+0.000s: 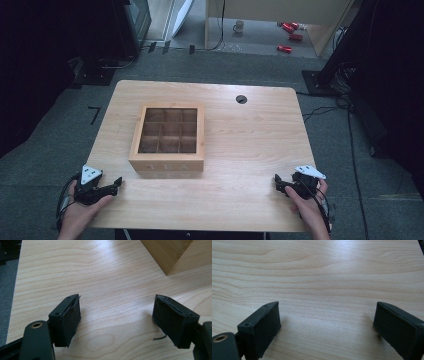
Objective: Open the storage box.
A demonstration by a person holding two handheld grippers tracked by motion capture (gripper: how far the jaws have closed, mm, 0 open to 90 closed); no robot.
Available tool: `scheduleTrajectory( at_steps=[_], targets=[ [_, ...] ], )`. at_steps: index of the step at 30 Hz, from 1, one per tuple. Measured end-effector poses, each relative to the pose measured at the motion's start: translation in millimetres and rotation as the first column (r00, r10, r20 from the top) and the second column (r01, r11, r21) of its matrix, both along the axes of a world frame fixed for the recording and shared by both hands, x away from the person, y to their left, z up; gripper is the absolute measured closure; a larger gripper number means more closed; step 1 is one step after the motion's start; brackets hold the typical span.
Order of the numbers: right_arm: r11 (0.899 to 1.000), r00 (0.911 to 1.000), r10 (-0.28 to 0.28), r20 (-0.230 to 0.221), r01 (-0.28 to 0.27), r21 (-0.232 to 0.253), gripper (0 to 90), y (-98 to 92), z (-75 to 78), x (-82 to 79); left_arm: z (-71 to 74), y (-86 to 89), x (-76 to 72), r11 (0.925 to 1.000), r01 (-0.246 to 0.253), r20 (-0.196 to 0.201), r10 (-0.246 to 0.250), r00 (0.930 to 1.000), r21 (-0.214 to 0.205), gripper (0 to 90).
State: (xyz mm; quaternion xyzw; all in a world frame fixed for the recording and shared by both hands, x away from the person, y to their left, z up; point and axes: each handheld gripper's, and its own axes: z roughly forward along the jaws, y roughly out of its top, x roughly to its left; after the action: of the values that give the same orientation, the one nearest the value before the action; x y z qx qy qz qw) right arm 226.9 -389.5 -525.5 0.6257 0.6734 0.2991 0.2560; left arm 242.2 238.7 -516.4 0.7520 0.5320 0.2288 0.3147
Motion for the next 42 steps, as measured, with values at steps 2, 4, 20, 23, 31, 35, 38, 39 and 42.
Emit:
scheduleTrajectory(
  at_steps=[2,4,20,23,31,35,38,39,42],
  targets=[
    [1.000,1.0000,0.003,0.000,-0.003,-0.001,6.4,0.0,0.0,0.6,0.6,-0.3,0.8,1.0000,0.000,-0.005,0.000,1.0000,0.002,22.9],
    [1.000,1.0000,0.005,-0.001,-0.005,-0.001,6.0,0.3,-0.1,1.7,2.0,-1.8,3.8,1.0000,-0.001,-0.019,0.001,0.9998,0.006,21.3],
    [1.000,0.9997,0.022,-0.002,-0.022,0.000,5.7,1.0,-0.1,5.1,26.2,-33.3,4.3,0.9903,0.102,0.039,-0.098,0.9944,-0.094,19.6],
    [1.000,0.9998,0.022,-0.003,-0.022,0.001,5.8,1.0,-0.1,5.0,30.0,-38.2,7.1,0.9899,0.107,0.045,-0.103,0.9937,-0.094,21.1],
    [1.000,0.9998,0.022,-0.003,-0.022,0.001,5.8,1.0,-0.1,5.1,41.3,-46.6,15.2,0.9849,0.138,0.056,-0.133,0.9896,-0.104,26.3],
    [1.000,0.9997,0.022,-0.003,-0.022,0.001,5.8,1.0,-0.1,5.1,45.5,-47.9,19.9,0.9810,0.155,0.042,-0.151,0.9876,-0.117,29.2],
    [1.000,0.9999,0.016,0.000,-0.016,0.000,7.1,1.4,0.1,4.6,49.8,-47.4,22.9,0.9776,0.176,0.046,-0.172,0.9840,-0.115,31.9],
    [1.000,1.0000,0.009,0.000,-0.009,0.000,9.2,2.0,0.4,4.2,50.2,-47.1,24.3,0.9756,0.188,0.043,-0.185,0.9819,-0.113,32.6],
    [1.000,0.9999,0.012,0.003,-0.012,-0.001,14.8,4.6,3.2,3.5,50.6,-44.7,30.3,0.9632,0.186,0.011,-0.187,0.9823,-0.195,33.3]
  ],
)
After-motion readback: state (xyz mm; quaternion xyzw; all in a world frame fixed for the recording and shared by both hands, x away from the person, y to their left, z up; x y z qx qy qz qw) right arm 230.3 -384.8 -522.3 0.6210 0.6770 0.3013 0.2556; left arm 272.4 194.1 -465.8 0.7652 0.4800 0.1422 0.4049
